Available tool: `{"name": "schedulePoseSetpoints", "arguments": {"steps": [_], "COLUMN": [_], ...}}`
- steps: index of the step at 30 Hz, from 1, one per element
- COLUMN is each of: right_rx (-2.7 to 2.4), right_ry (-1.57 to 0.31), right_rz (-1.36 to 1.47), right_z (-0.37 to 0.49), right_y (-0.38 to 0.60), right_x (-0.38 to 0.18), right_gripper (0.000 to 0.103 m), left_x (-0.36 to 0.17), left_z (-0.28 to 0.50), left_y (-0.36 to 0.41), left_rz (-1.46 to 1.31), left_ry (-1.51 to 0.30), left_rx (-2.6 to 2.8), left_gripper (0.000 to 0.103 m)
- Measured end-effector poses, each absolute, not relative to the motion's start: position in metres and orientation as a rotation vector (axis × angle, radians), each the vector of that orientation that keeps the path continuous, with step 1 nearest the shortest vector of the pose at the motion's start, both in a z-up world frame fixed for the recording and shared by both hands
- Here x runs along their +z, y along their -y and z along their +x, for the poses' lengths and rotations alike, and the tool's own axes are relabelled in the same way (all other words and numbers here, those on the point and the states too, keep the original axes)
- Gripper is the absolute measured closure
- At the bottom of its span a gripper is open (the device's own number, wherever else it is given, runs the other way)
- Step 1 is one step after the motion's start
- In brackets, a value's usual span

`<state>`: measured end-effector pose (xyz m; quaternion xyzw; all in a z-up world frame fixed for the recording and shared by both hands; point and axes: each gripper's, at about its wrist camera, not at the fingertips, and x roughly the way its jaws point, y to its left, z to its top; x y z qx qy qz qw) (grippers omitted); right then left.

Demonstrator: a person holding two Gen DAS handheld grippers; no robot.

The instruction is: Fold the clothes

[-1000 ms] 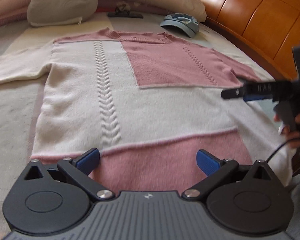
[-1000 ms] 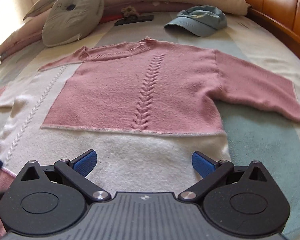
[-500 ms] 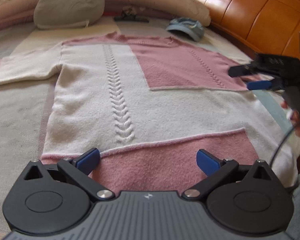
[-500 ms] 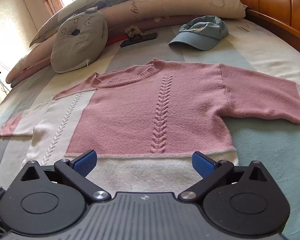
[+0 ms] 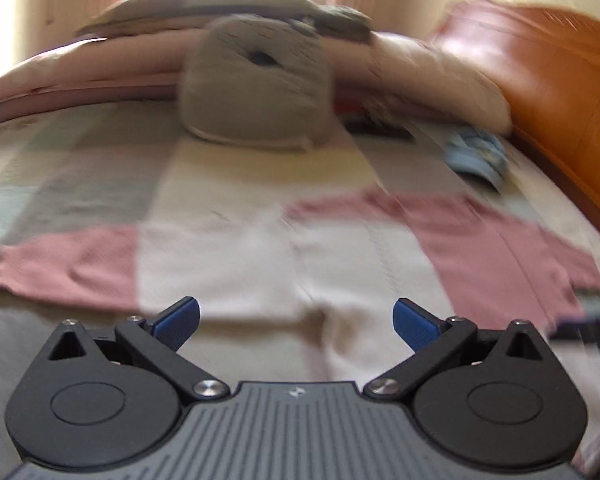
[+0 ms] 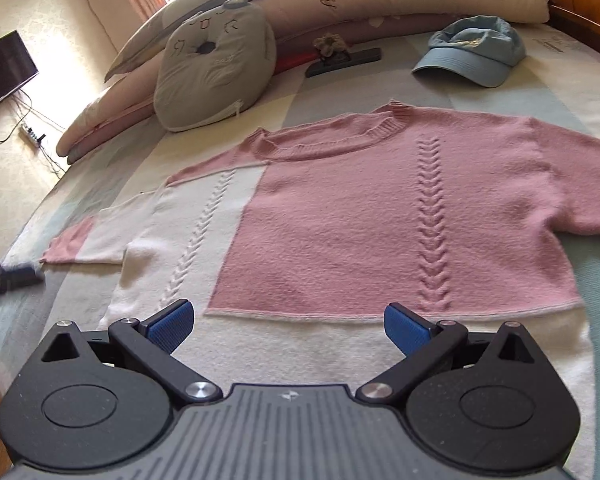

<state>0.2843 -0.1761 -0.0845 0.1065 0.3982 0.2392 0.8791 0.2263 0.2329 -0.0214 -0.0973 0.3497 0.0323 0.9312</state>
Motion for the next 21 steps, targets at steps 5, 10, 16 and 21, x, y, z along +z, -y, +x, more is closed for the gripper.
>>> {"name": "schedulePoseSetpoints", "arguments": {"steps": [5,10,16,21], "right_rx": [0.555,0.542,0.529,0.516], "right_ry": [-0.832,-0.798,-0.78,-0.79], "right_rz": [0.232,0.214,0.18,0.26], "right_z": [0.285,0.287,0.282,0.282], "right_y": [0.164,0.164,0.178,0.199], "right_x": [-0.089,-0.093,-0.105,-0.114], "right_gripper": [0.0,0.0,0.0,0.0], "left_x": [-0.042,-0.095,-0.124,-0.121], "left_z": [0.274,0.301,0.302,0.288], "left_y": [-0.315,-0.361,-0.409,-0.444], "left_rz": [-0.445,-0.572,-0.654,-0.633], "left_ry": [-0.673,-0.692,-0.658,-0.623], "left_rx": [0.1,0.157,0.252,0.461], "left_gripper": [0.001,0.001,0.001,0.001]}}
